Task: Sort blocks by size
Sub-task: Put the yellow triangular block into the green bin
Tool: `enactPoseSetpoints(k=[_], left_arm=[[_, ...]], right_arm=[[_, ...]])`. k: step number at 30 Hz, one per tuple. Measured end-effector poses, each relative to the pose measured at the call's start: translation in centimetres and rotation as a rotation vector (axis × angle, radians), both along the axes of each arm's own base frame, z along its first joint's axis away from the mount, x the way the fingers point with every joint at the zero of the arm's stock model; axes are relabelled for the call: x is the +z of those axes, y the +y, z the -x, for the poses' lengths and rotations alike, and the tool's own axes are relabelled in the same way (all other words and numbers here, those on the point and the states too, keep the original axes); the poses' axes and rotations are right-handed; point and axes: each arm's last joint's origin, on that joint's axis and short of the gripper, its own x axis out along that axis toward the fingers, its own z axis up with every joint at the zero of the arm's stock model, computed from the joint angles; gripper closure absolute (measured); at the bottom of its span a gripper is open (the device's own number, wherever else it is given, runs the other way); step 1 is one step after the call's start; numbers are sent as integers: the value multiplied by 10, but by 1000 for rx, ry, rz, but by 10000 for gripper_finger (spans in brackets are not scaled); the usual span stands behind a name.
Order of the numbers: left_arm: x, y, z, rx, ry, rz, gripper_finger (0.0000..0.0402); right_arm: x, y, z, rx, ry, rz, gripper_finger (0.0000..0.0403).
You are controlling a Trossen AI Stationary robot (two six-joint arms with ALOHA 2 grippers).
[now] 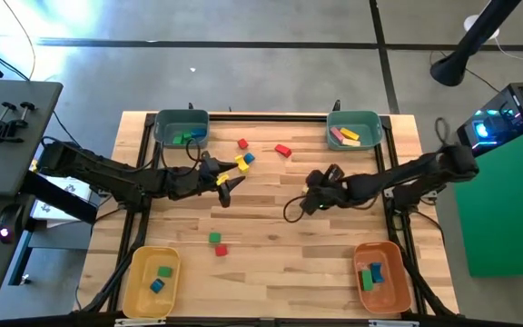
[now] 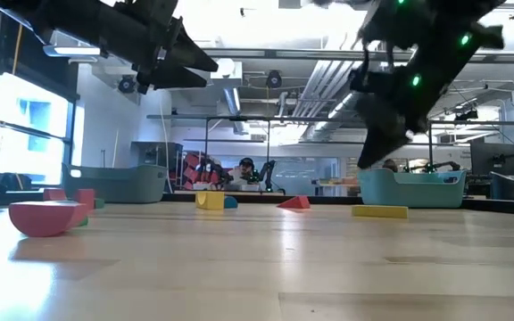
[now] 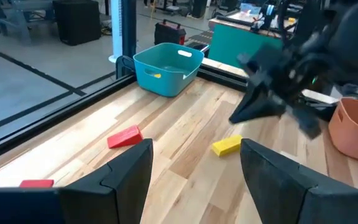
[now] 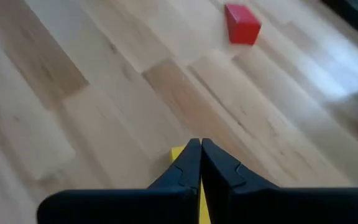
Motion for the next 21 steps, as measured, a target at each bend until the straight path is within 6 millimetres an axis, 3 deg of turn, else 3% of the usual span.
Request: enactPoseSetpoints(k=[3, 8, 12, 17, 21], left_arm=[[-1, 0, 0, 0, 12, -1, 172], [-2, 0, 1, 0, 22, -2, 172], [-3, 0, 1, 0, 35, -2, 172], [-3, 0, 1, 0, 37, -3, 172], [-3, 0, 1, 1, 35, -1, 172]], right_arm=[[10, -1, 4, 19, -25, -43, 402], [2, 0, 12, 109, 58, -68, 376], [-20, -4, 24, 97, 83, -153, 302], [-50, -3, 37, 149, -69, -49, 193], [-69, -5, 53, 141, -186, -18, 141]])
